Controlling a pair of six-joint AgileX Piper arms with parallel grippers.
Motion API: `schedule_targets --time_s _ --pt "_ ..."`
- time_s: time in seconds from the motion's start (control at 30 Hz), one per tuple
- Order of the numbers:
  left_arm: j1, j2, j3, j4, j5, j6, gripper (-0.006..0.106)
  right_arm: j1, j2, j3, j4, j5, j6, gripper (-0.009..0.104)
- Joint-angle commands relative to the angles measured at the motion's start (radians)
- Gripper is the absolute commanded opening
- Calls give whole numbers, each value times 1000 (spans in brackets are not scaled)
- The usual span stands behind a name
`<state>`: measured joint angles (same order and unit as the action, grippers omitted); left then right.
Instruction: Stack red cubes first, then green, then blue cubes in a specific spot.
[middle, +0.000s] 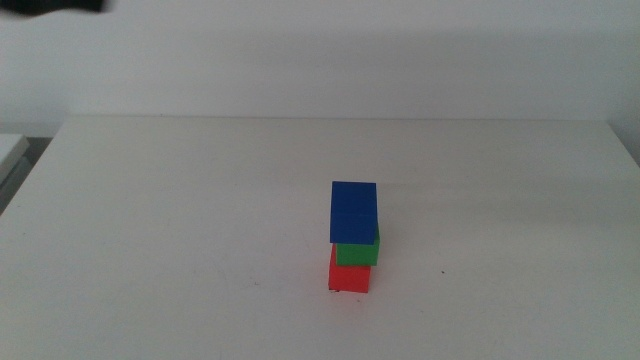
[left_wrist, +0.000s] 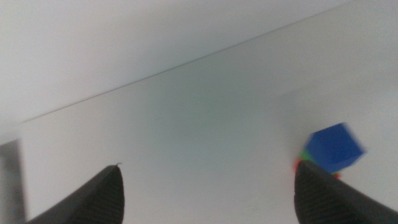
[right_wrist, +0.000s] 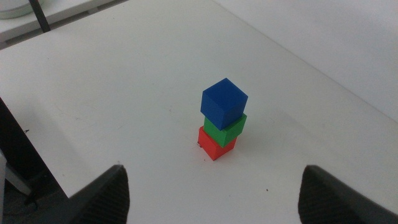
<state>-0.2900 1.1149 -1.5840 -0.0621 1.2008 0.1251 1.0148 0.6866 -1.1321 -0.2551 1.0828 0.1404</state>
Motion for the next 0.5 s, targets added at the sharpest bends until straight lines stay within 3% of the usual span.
schedule_targets --time_s 0.0,0.1,0.2,0.47 --pt "152 -118 107 -146 -66 139 94 2 -4 5 -3 -7 -1 88" --pt "309 -236 225 -236 -138 183 94 2 -2 5 -3 -7 -1 88" --pt "380 -308 288 -245 -146 184 94 2 -4 5 -3 -7 -1 88" --pt "360 -436 307 -248 -223 149 94 2 -4 5 -3 -7 -1 88"
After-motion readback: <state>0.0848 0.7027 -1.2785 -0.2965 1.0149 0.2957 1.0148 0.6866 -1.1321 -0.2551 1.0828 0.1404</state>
